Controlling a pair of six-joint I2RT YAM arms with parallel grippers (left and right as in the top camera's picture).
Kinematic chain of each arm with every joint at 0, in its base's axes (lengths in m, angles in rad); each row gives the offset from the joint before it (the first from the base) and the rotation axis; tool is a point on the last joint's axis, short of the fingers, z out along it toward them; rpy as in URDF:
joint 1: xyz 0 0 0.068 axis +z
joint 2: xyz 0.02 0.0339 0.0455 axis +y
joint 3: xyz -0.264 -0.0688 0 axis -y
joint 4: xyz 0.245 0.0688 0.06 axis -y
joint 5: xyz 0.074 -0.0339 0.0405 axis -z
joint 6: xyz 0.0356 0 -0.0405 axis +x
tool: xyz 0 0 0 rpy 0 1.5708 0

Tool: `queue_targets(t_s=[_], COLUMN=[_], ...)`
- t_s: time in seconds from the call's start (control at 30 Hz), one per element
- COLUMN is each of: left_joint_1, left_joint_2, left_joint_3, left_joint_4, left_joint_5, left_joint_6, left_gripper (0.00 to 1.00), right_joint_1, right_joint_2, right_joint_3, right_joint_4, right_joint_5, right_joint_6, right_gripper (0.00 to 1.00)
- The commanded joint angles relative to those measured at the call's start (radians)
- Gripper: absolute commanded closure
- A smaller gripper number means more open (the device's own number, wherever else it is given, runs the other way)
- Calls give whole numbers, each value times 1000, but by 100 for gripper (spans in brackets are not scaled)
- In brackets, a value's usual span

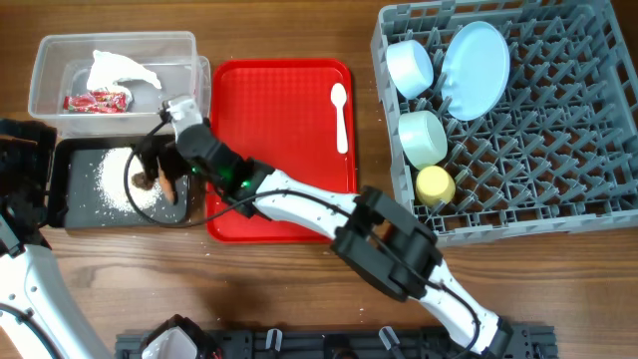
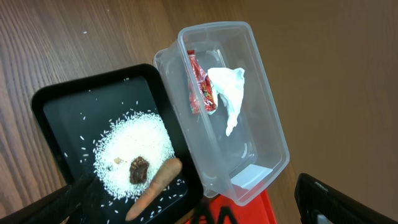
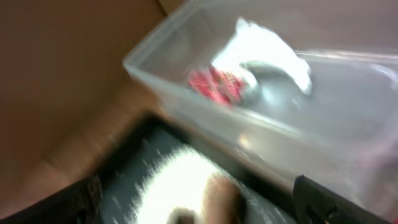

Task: Sort waste into correct bins and load items into the dishwasher rack
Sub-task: 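Carry the carrot left and drop it onto the black tray, then return the right gripper to the red tray and grasp the white spoon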

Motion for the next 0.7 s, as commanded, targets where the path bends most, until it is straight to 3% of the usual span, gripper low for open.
queue_targets(t_s=[0.0, 0.03, 0.1, 0.2, 0.27, 0.37, 0.57, 0.67], left_joint_1=[2, 2, 2, -23, -55, -128, -450, -542], left_joint_2=[14, 27, 50, 130, 172, 212, 220, 220], left_joint_3=[12, 12, 12, 11, 11, 11, 11, 11], left_joint_4=[-1, -7, -17, -51, -60, -47, 79, 122], left_joint_5=[12, 12, 13, 13, 13, 17, 19, 12], left_joint_6=[-9, -9, -9, -9, -4, 74, 442, 448], left_gripper=[0, 0, 0, 0, 0, 0, 0, 0], right_joint_1=[-31, -60, -108, -227, -288, -371, -441, -446], right_joint_2=[-235, -315, -383, -408, -388, -332, -115, -78], right_joint_3=[19, 19, 19, 19, 18, 18, 18, 18], right_joint_4=[-215, -370, -507, -626, -648, -651, -645, -645], right_joint_5=[136, 250, 340, 273, 190, 121, 84, 150], right_joint_6=[-147, -159, -156, -156, -159, -156, -123, -77], right_gripper=[0, 0, 0, 0, 1, 11, 18, 25])
